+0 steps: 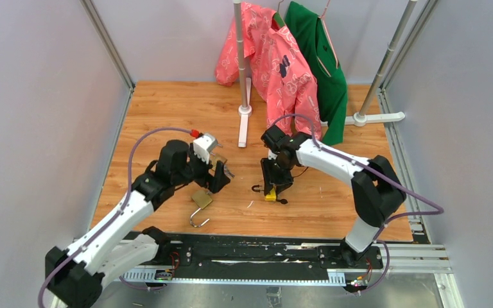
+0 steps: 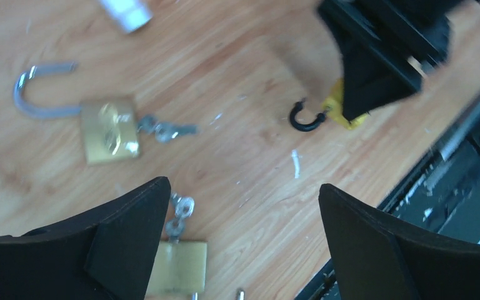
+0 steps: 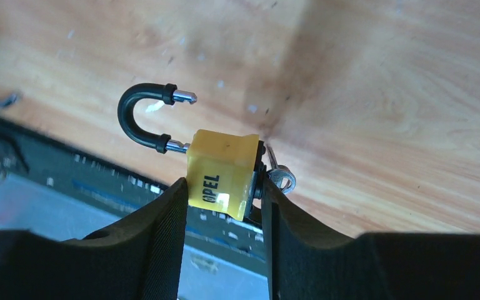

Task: Lock with the key
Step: Pick up the lock from the center of the board, then lock the lock.

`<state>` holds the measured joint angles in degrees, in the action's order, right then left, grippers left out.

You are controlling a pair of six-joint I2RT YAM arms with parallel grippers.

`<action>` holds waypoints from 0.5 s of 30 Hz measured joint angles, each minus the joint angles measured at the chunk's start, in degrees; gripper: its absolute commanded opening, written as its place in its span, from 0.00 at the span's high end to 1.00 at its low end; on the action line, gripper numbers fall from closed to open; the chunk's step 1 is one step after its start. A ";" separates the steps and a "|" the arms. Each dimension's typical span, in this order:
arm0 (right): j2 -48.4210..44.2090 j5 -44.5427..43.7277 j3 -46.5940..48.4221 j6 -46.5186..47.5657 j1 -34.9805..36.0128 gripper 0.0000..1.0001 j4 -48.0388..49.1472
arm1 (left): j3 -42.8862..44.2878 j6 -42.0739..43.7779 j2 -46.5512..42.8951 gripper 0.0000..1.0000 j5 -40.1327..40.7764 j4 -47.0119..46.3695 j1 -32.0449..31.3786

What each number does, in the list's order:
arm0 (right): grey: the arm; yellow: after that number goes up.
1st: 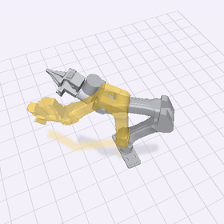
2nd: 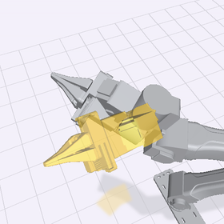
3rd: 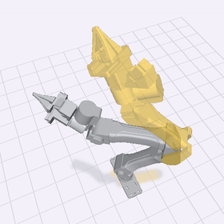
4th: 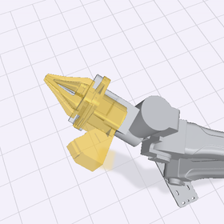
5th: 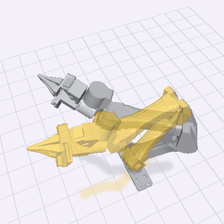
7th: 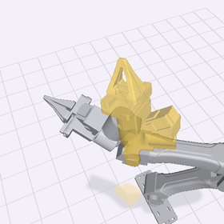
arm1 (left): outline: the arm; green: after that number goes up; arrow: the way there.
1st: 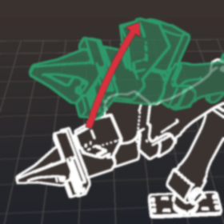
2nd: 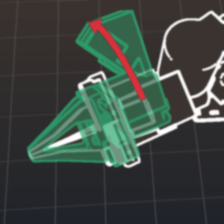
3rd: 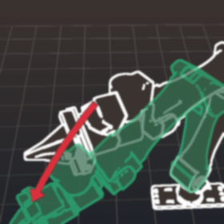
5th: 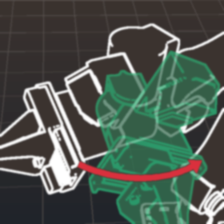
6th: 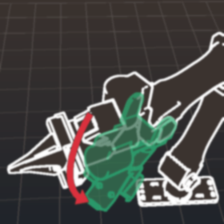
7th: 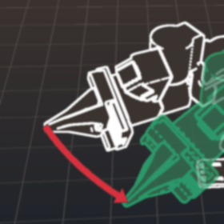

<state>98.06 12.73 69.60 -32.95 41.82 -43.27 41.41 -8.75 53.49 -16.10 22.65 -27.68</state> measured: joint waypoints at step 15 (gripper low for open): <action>-5.77 21.81 5.05 11.65 -3.23 0.85 -9.05 | -3.28 29.42 -7.48 0.25 -9.07 -7.85 -15.34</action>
<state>92.29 34.54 74.65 -21.30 38.59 -52.31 38.13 20.67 46.02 -25.17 14.81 -43.03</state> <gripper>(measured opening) 0.457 0.782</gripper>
